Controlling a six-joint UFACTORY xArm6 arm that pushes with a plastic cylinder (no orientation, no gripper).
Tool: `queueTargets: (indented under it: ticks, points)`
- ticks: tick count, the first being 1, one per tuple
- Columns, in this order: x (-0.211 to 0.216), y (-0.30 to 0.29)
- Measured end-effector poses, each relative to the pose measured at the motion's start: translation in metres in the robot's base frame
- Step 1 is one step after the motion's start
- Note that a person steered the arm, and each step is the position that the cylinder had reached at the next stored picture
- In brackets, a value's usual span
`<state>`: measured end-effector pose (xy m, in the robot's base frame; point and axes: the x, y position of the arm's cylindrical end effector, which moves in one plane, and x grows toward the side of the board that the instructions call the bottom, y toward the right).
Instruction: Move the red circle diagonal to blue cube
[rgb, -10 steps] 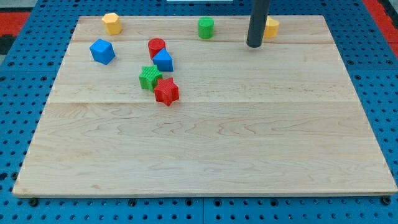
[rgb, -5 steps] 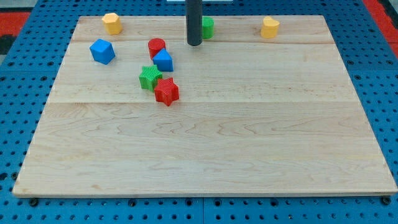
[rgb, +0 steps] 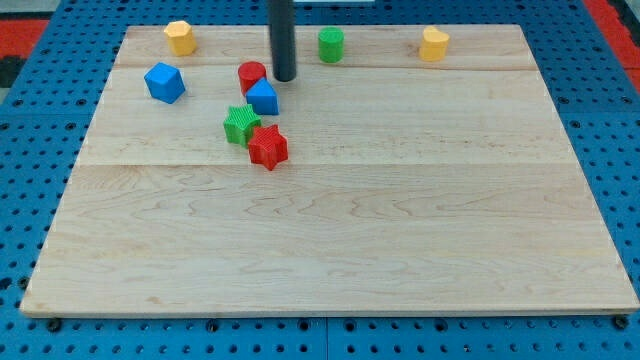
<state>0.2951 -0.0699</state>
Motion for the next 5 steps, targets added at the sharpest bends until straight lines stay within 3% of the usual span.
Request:
queueTargets:
  ticks: [1, 3, 5]
  points:
    - [0.000, -0.030]
    - [0.000, -0.031]
    - [0.026, -0.051]
